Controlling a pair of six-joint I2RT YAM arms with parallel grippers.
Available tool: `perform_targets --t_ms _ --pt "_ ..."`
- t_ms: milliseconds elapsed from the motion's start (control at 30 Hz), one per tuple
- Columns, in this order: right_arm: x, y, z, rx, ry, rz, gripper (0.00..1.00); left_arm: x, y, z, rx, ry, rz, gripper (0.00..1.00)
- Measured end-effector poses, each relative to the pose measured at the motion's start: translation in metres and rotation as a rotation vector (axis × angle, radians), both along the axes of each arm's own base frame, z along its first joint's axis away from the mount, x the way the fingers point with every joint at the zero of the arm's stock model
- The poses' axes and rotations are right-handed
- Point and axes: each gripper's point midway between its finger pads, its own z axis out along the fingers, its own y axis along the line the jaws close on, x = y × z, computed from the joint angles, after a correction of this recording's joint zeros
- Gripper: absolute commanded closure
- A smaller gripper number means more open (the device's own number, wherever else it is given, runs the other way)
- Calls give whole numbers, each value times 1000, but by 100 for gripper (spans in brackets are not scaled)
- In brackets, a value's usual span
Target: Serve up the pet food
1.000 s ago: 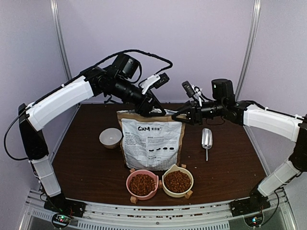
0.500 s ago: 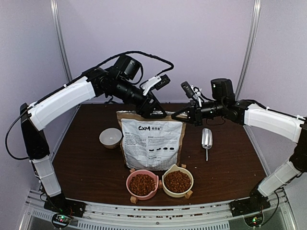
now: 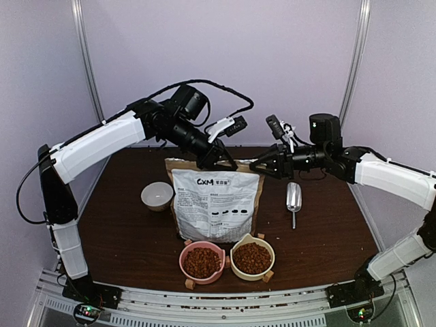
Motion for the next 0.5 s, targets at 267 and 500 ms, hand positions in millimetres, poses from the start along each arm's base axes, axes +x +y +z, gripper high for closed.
perform_targets --t_ms 267,500 --pt "0 -14 -8 -20 13 -18 59 0 0 0 0 1 -1 100" --pt "-1 -13 -14 -29 39 -1 100 0 0 0 -2 1 -2 100"
